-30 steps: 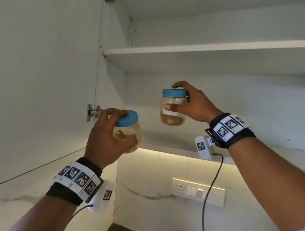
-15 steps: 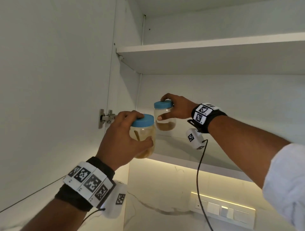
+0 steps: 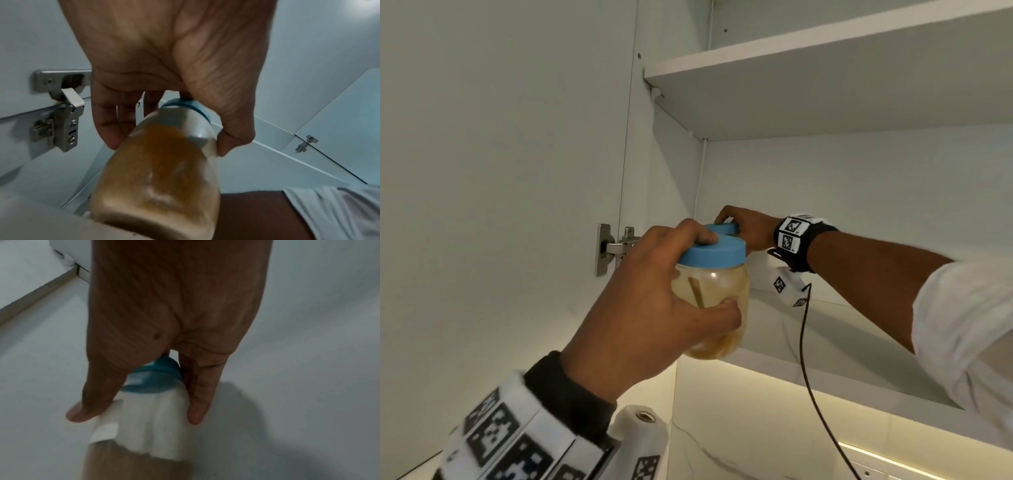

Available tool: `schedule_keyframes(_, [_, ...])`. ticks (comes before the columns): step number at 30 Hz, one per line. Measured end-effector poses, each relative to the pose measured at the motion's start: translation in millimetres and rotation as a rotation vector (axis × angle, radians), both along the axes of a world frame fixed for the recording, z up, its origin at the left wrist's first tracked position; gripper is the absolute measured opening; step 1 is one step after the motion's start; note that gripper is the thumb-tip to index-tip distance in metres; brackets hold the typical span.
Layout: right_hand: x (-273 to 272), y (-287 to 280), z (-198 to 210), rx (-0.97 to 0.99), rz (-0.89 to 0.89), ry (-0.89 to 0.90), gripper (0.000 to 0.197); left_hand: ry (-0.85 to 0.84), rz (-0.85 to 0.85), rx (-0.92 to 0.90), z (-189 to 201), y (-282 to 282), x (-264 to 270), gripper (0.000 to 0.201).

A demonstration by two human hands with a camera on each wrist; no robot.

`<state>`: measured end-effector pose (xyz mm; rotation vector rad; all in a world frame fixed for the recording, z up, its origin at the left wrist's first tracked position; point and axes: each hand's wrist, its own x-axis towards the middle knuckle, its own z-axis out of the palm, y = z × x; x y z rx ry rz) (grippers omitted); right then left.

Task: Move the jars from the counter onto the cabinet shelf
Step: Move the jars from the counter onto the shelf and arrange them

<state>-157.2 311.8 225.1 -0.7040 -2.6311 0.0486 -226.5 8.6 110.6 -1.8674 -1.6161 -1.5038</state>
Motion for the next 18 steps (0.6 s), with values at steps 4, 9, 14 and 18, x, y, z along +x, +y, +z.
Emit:
schedule_keyframes(4, [-18, 13, -6, 0.091, 0.009, 0.050, 0.089, -0.019, -0.012, -0.024, 5, 1, -2, 0.074])
schedule_keyframes(9, [-16, 12, -3, 0.110, 0.019, 0.037, 0.092, -0.019, 0.028, -0.052, 8, 4, 0, 0.074])
schedule_keyframes(14, [19, -1, 8, 0.108, -0.033, -0.147, 0.056, 0.012, 0.068, -0.080, 11, 3, 2, 0.074])
schedule_keyframes(18, [61, -44, 31, 0.033, -0.008, -0.010, 0.048, 0.015, 0.056, -0.082, 13, 2, 4, 0.066])
